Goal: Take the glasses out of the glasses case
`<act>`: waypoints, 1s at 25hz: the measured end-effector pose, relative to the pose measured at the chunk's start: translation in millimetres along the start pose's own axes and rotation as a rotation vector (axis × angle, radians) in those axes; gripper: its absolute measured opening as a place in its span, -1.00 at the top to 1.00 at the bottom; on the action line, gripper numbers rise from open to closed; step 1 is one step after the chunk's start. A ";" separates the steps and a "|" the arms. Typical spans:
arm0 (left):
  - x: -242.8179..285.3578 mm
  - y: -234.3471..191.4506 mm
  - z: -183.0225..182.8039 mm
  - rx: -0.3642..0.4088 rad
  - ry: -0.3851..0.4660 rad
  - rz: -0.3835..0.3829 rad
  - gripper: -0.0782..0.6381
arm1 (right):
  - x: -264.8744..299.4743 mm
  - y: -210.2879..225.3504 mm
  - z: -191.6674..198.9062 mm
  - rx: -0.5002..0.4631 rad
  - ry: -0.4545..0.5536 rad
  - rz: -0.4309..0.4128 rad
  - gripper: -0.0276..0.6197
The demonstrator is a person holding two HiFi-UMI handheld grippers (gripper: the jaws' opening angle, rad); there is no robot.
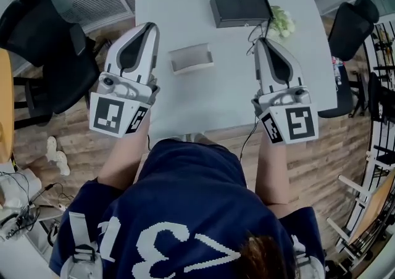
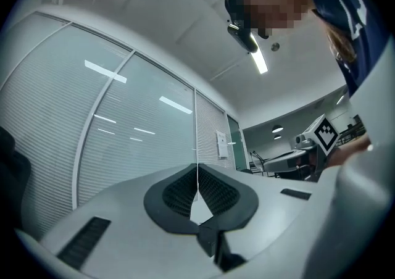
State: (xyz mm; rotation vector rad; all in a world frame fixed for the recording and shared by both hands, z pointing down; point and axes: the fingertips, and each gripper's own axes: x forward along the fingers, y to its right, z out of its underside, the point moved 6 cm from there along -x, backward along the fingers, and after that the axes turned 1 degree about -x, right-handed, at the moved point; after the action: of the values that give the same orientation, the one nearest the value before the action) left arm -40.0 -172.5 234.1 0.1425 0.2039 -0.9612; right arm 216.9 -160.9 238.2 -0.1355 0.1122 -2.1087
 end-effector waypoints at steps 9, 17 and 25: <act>-9.2 12.8 49.6 -0.079 -0.121 0.030 0.73 | -0.8 -16.8 121.7 -0.037 -0.355 0.030 0.83; -26.0 11.6 84.6 -0.109 -0.228 0.025 0.73 | -18.6 -41.4 250.0 0.088 -0.668 -0.017 0.83; -38.6 7.7 103.0 -0.128 -0.289 0.002 0.73 | -24.2 -56.9 298.3 0.079 -0.879 -0.057 0.82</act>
State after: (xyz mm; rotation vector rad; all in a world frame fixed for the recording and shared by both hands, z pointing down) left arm -43.9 -159.0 343.5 -0.1141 -0.0016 -0.9521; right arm 223.5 -118.5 539.8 -0.9985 -0.5006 -1.9277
